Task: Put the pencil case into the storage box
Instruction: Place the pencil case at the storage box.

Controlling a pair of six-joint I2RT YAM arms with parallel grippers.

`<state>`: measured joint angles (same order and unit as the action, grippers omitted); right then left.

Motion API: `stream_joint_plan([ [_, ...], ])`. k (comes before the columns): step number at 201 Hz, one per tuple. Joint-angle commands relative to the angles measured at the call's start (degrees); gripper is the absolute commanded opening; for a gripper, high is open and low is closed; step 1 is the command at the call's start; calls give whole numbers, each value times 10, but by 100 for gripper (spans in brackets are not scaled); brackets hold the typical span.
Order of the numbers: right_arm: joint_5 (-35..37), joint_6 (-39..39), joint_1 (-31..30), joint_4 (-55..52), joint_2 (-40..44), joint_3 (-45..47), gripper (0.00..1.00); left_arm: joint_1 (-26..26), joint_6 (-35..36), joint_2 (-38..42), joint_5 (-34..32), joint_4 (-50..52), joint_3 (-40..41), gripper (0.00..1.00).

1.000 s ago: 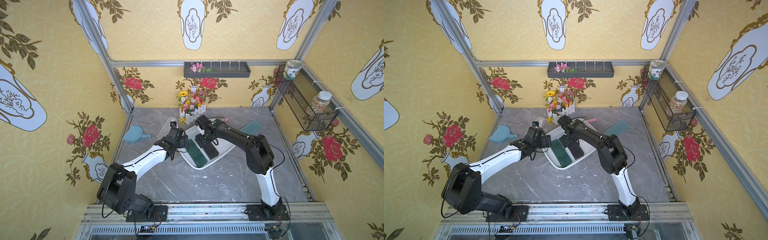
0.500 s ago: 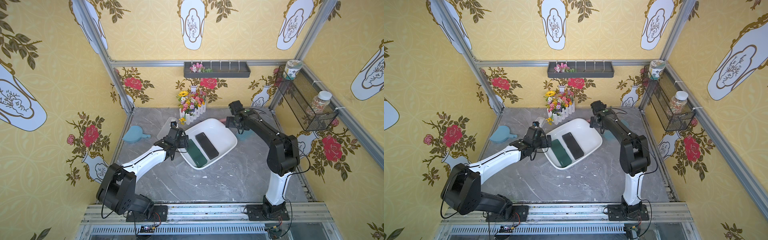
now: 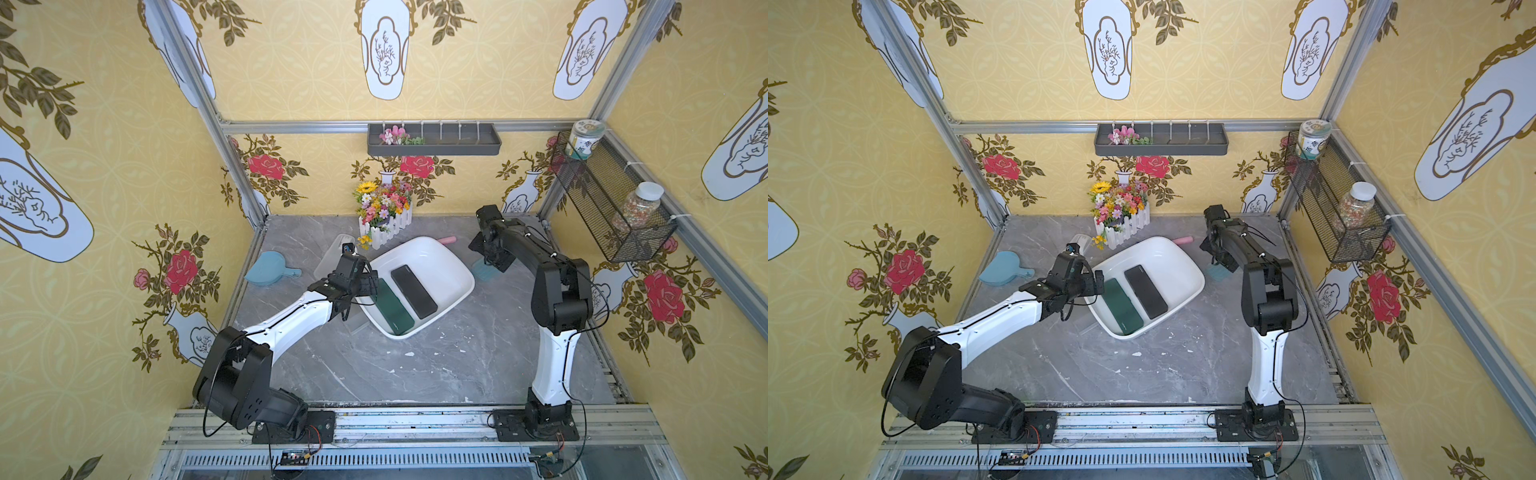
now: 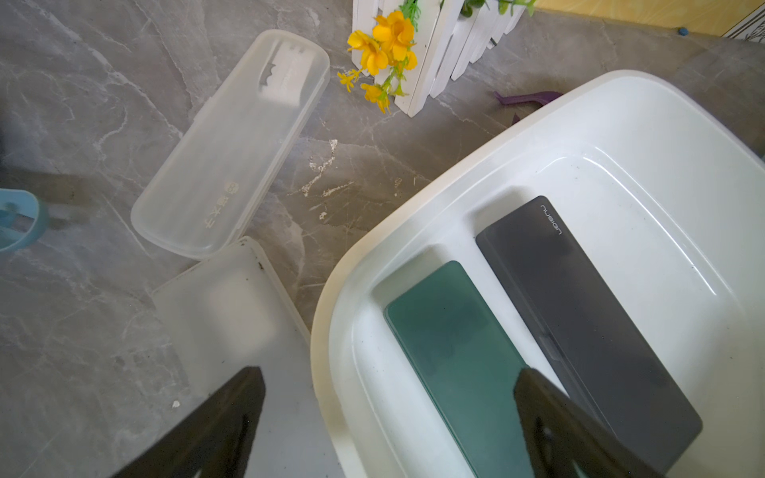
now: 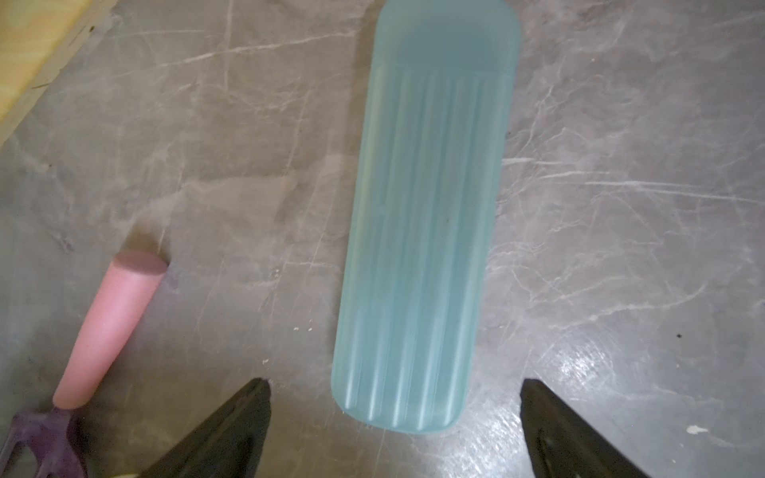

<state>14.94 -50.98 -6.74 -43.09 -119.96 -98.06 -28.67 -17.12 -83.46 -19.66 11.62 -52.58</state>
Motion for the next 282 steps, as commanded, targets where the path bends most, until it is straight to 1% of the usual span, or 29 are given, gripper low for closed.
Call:
stream_joint_plan([
  [1, -18, -29, 15, 20, -12, -6, 97, 1, 4, -7, 4, -9, 3, 100],
  [19, -26, -28, 30, 22, -22, -14, 97, 1, 6, -13, 2, -10, 1, 100],
  [39, -53, -19, 47, 43, -29, -13, 97, 1, 8, -19, 0, -12, 1, 100],
  [67, -82, -2, 55, 60, -44, -19, 97, 1, 11, -24, 0, -13, -1, 100],
  [107, -100, 8, 60, 72, -66, -32, 97, 0, 16, -35, -2, -11, -5, 100],
  [149, -99, 12, 66, 67, -85, -42, 97, 2, 17, -41, -2, -10, -7, 100],
  [219, -106, 14, 82, 71, -97, -35, 97, 2, 21, -56, 1, -13, -9, 100],
  [233, -109, 19, 84, 64, -106, -45, 97, 2, 23, -59, 1, -14, -10, 100],
  [257, -106, 30, 84, 16, -135, -89, 97, 3, 24, -62, 4, -19, -10, 100],
  [282, -108, 34, 84, 15, -142, -88, 97, 3, 25, -66, 5, -20, -10, 100],
])
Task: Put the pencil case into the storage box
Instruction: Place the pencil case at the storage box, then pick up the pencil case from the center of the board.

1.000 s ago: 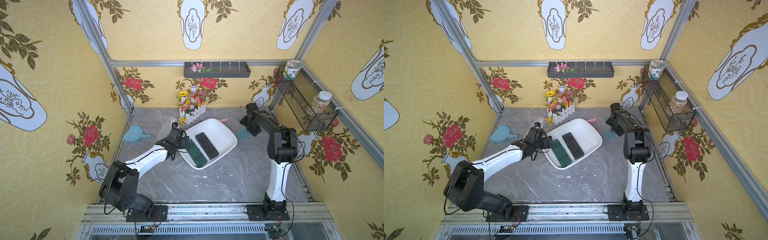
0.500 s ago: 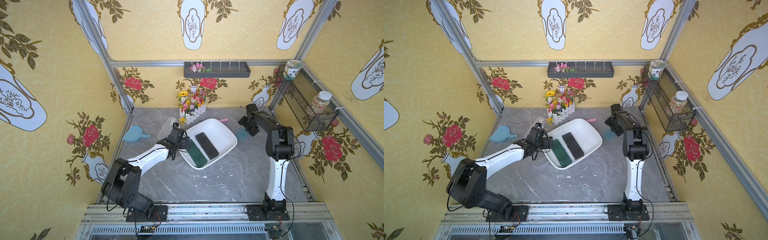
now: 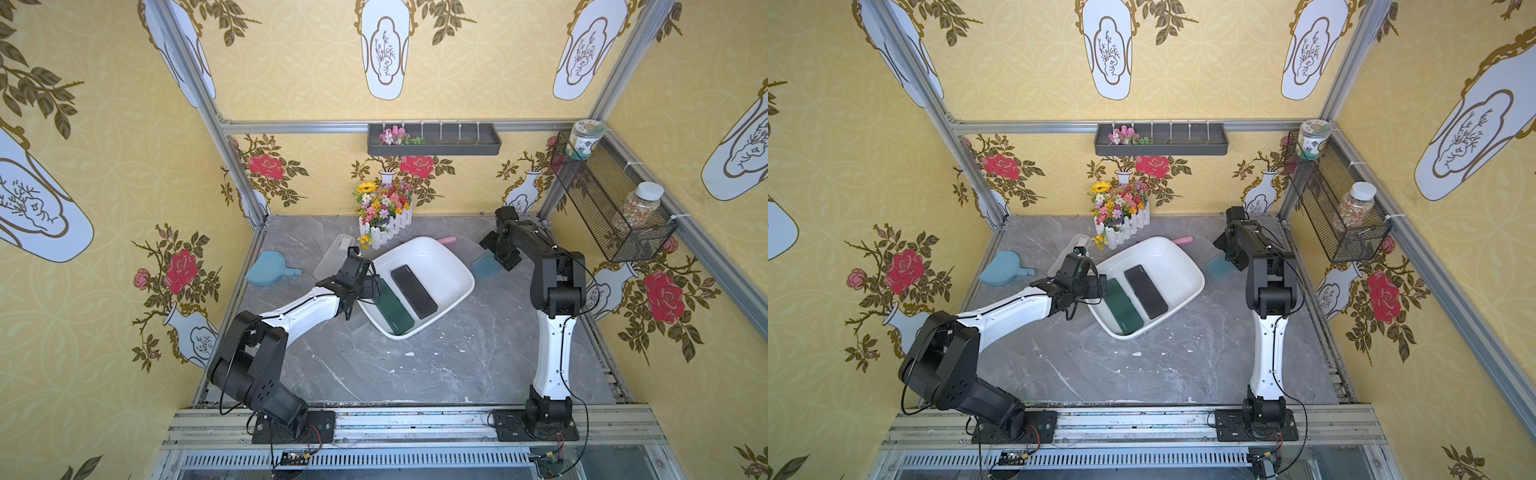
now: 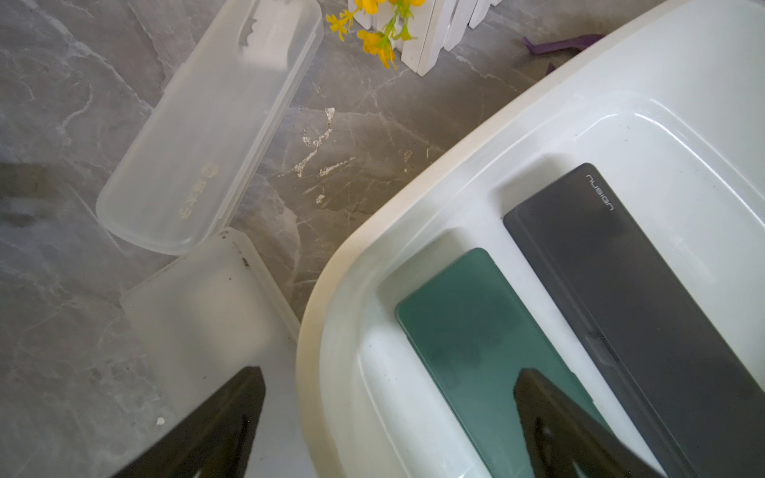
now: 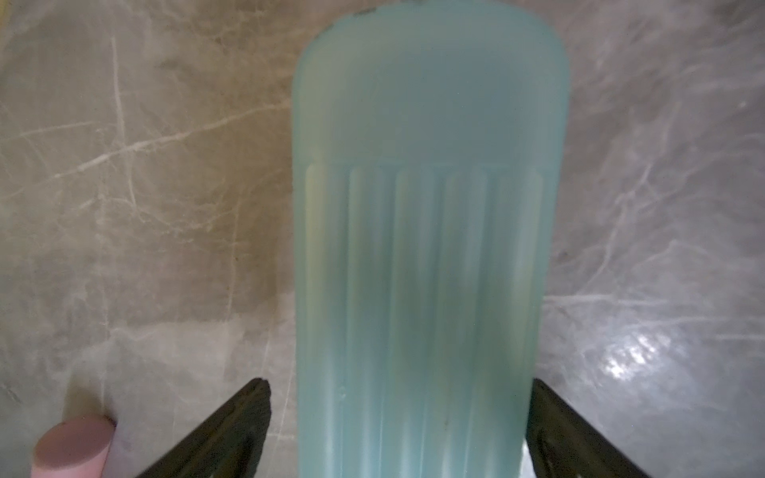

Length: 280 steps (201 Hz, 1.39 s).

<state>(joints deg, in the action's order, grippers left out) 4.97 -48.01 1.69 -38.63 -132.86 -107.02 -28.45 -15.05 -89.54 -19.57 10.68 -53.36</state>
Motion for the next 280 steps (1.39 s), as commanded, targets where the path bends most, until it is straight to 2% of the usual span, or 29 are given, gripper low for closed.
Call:
stream_joint_plan([
  [1, -9, 4, 0, -29, -14, 2, 97, 1, 5, -5, 4, -11, -2, 100],
  [66, 14, -6, -4, -61, -6, 7, 97, 1, 5, -7, 14, -21, 3, 100],
  [108, 41, -18, -11, -125, -14, -31, 97, 1, 5, -9, 18, -26, 6, 100],
  [165, 54, -23, -22, -153, -15, -57, 97, 1, 5, -11, 22, -28, 7, 100],
  [201, 57, 14, -24, -154, -26, -61, 97, 2, 4, -13, 22, -28, 8, 100],
  [231, 88, 37, -18, -151, -25, -49, 97, 2, 5, -14, 22, -26, 7, 100],
  [259, 52, 59, 0, -110, -15, -28, 97, 2, 5, -16, 21, -27, 6, 100],
  [280, 52, 73, 2, -119, -28, -55, 97, 2, 6, -21, 21, -26, 5, 100],
])
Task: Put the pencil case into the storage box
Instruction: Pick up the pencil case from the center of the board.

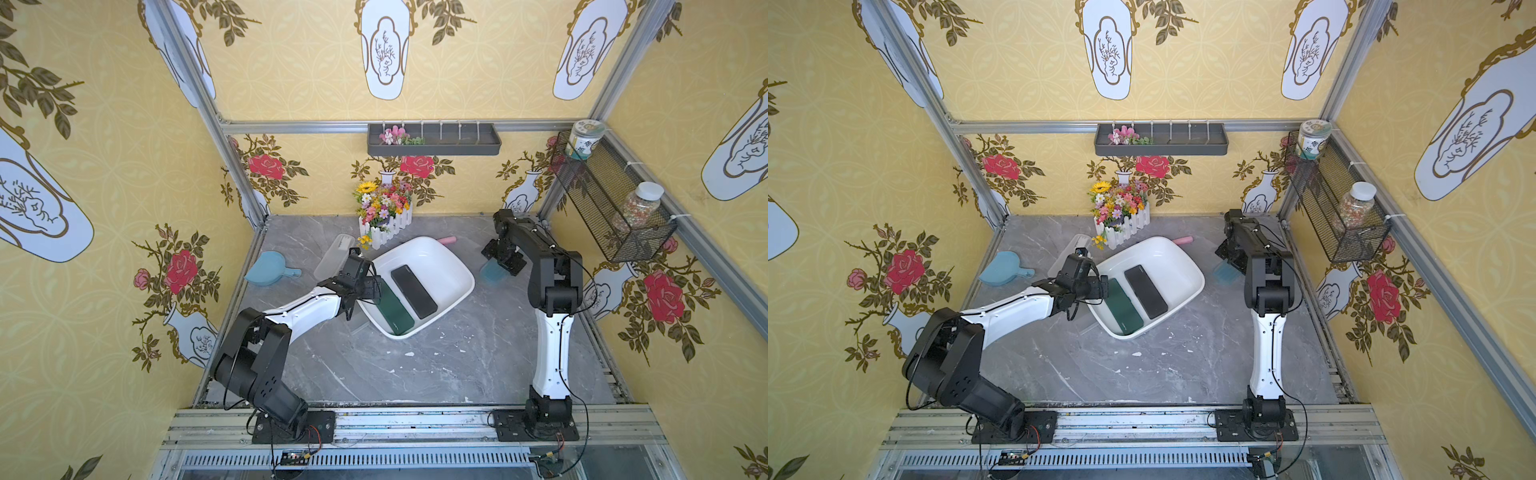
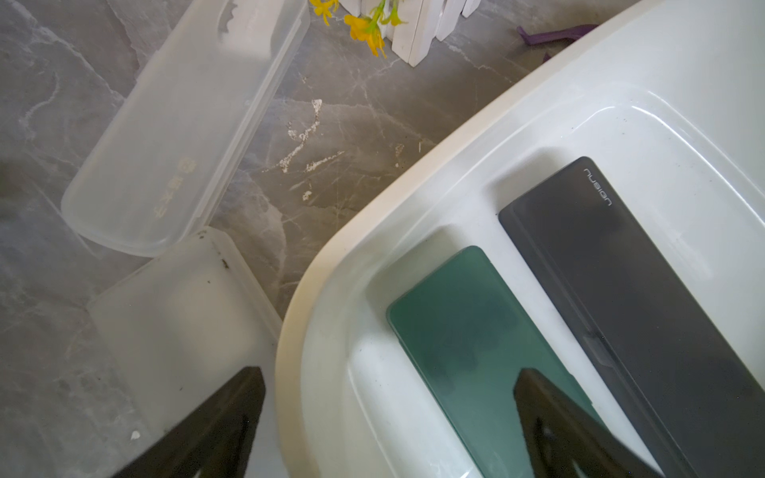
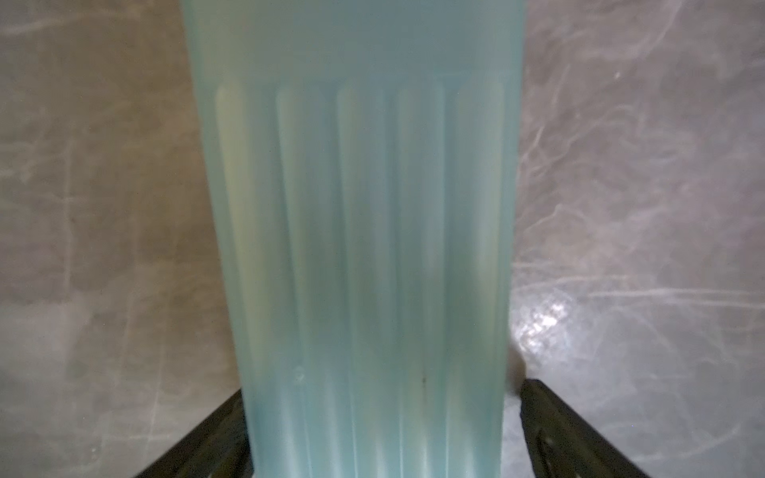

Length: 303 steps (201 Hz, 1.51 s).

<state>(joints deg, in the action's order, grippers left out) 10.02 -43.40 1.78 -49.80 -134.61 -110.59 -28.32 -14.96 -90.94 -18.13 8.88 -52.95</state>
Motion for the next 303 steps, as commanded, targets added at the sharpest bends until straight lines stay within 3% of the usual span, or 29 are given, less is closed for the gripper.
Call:
stream_joint_plan([
  [1, 2, 28, 1, -8, -11, -21, 97, 1, 5, -8, 7, -9, 1, 100],
  [40, 1, 47, 2, -16, -32, -58, 97, 2, 6, -10, 7, -8, 0, 100],
  [218, -67, 91, 17, 41, -32, -36, 98, 5, 9, -26, 11, -13, 0, 100],
  [303, -56, 97, 18, 30, -43, -50, 99, 8, 9, -28, 13, -16, 0, 100],
])
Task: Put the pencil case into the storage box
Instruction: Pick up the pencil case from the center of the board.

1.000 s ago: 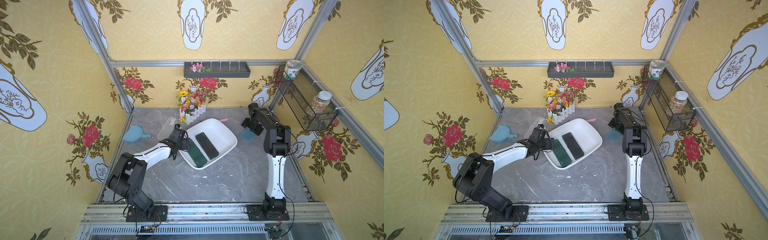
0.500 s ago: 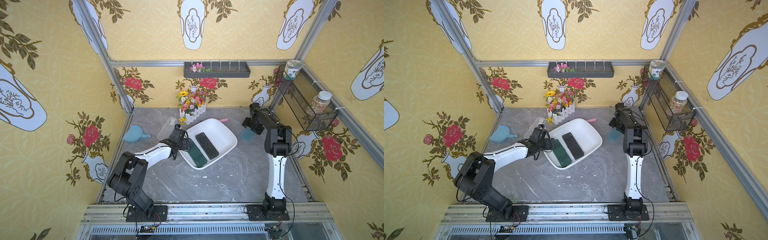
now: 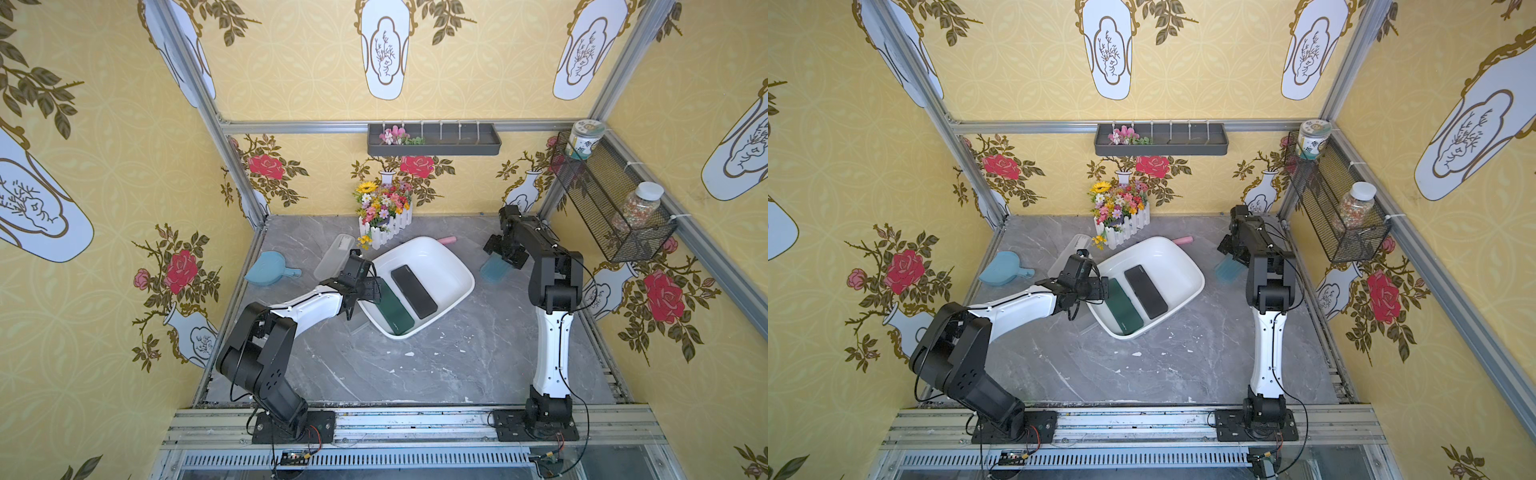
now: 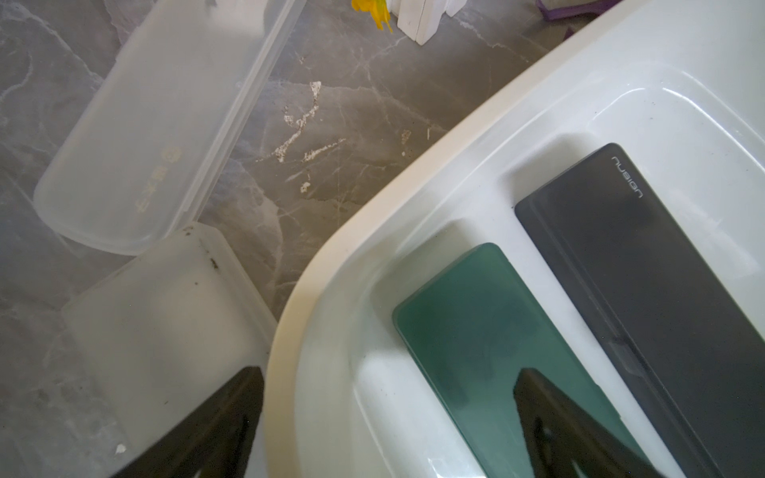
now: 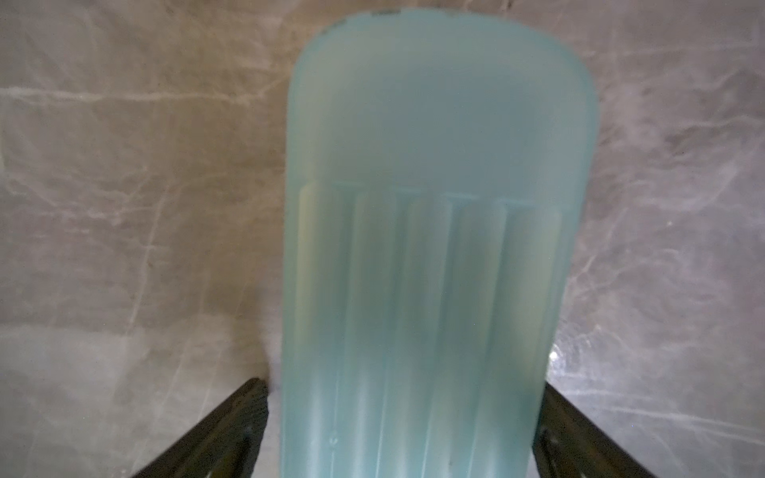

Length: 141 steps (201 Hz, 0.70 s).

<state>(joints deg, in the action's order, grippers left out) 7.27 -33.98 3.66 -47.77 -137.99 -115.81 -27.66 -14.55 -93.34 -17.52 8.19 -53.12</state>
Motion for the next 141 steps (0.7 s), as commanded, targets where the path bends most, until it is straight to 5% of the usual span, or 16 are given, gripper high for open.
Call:
stream_joint_plan([
  [1, -29, 3, 0, 10, -9, 3, 99, 2, 5, -4, 8, -9, 2, 100],
  [141, -62, 15, -3, 51, 24, 69, 90, 2, 5, -6, 12, -11, 5, 100],
])
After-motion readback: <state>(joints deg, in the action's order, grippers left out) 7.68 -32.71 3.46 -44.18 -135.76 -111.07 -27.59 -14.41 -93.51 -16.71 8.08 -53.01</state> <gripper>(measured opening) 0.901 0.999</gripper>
